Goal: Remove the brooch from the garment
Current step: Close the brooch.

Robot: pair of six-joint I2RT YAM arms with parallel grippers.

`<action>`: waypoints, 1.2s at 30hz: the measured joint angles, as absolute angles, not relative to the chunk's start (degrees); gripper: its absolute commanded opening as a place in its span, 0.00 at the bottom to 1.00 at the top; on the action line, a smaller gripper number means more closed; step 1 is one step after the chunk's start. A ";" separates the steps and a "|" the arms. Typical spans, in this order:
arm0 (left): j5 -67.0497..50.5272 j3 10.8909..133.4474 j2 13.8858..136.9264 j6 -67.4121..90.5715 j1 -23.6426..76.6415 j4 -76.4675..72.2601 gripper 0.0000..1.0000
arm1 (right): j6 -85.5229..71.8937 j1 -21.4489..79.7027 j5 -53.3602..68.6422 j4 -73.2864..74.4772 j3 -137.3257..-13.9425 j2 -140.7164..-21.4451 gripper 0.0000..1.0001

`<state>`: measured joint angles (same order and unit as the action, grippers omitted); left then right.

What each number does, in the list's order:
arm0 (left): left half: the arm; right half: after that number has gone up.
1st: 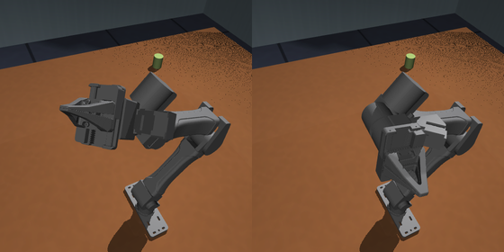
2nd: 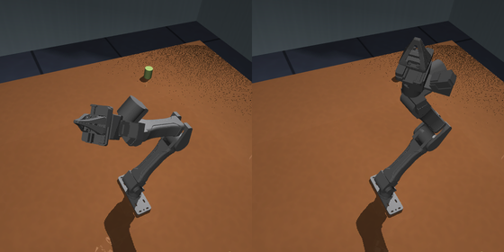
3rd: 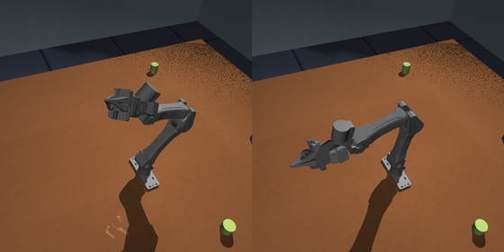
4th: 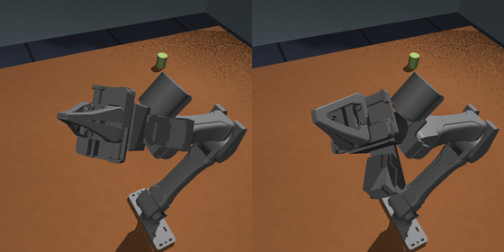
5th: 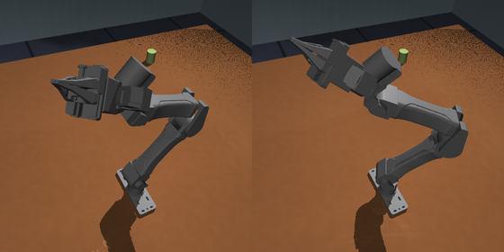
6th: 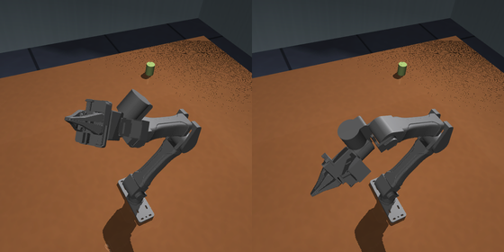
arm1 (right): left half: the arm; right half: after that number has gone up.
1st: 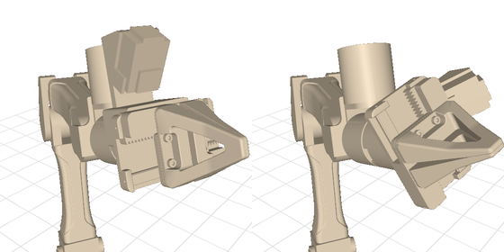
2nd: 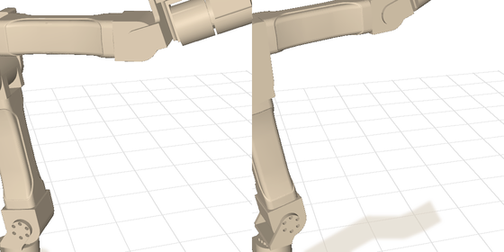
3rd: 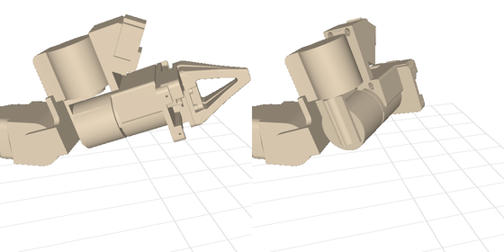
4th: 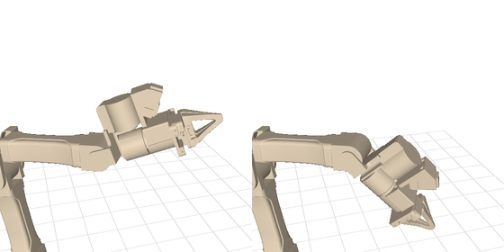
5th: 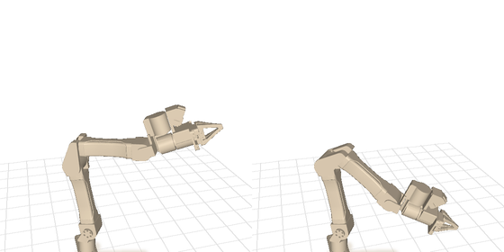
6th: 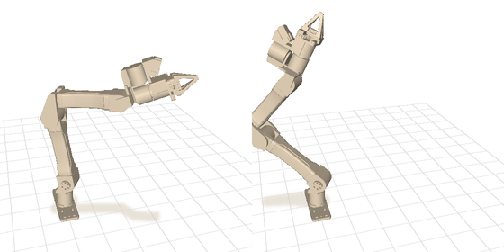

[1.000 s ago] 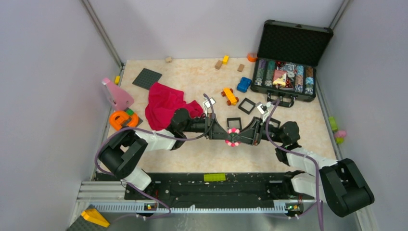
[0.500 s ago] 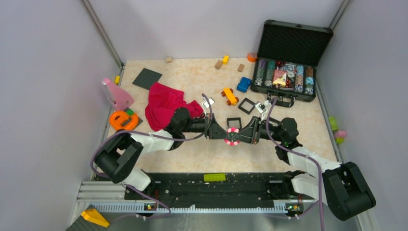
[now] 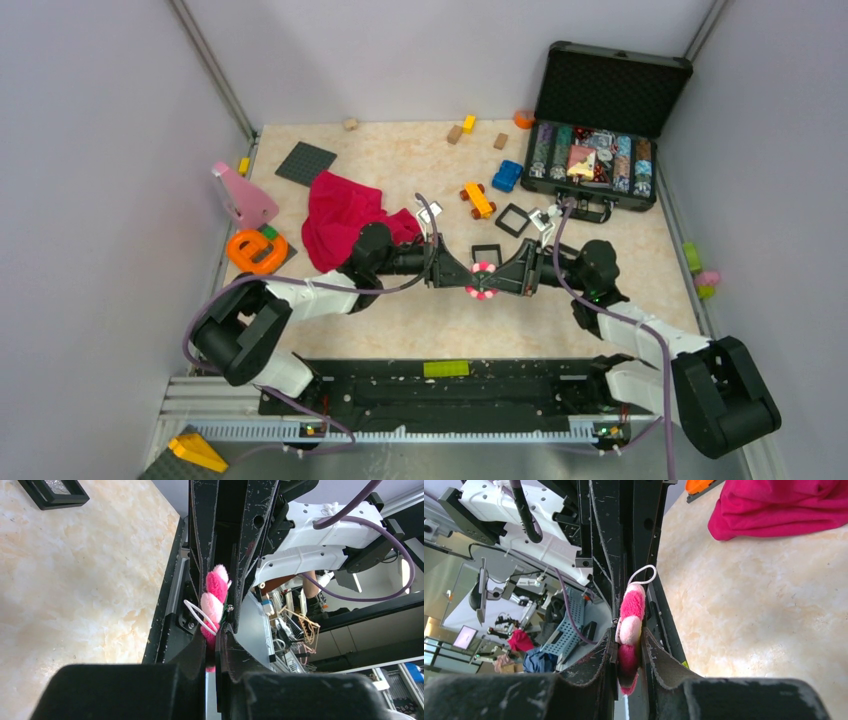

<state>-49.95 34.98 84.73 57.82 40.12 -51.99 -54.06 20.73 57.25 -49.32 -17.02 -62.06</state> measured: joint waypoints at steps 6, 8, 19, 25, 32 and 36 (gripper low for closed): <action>-49.80 34.50 84.36 57.34 40.12 -52.23 0.06 | -54.06 20.86 57.23 -49.08 -17.02 -62.04 0.00; -49.80 34.46 84.36 57.54 40.12 -52.42 0.08 | -54.11 20.86 57.23 -49.10 -17.02 -62.02 0.00; -49.63 33.36 84.36 60.42 39.92 -57.45 0.05 | -57.25 20.86 57.84 -52.99 -16.93 -62.00 0.00; -50.04 33.08 84.60 62.83 39.72 -61.19 0.13 | -59.46 20.86 58.22 -56.21 -16.93 -62.00 0.00; -50.09 32.64 84.93 64.62 39.64 -63.86 0.00 | -60.29 20.84 58.19 -57.23 -16.91 -62.00 0.00; -50.02 32.47 85.14 65.28 39.62 -64.64 0.00 | -60.60 20.84 58.19 -57.41 -16.91 -62.04 0.00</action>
